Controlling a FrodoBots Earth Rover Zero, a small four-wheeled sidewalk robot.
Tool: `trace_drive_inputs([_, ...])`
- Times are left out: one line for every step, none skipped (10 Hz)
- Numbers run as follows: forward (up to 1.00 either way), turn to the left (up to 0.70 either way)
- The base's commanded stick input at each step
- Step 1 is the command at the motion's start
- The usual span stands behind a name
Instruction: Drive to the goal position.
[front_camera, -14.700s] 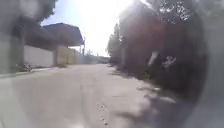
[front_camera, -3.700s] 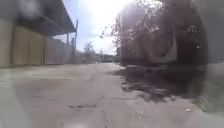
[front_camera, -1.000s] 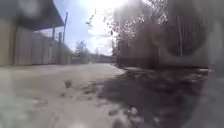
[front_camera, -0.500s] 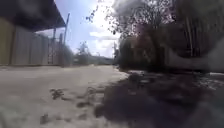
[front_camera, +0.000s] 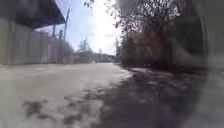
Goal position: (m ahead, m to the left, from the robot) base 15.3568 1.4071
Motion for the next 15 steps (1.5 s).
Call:
trace_drive_inputs([1.00,0.00])
trace_drive_inputs([1.00,0.00])
trace_drive_inputs([1.00,0.00])
trace_drive_inputs([1.00,0.00])
trace_drive_inputs([1.00,0.00])
trace_drive_inputs([1.00,0.00])
trace_drive_inputs([1.00,0.00])
trace_drive_inputs([1.00,0.00])
trace_drive_inputs([1.00,0.00])
trace_drive_inputs([1.00,0.00])
trace_drive_inputs([1.00,0.00])
trace_drive_inputs([1.00,0.00])
trace_drive_inputs([1.00,0.00])
trace_drive_inputs([1.00,0.00])
trace_drive_inputs([1.00,0.00])
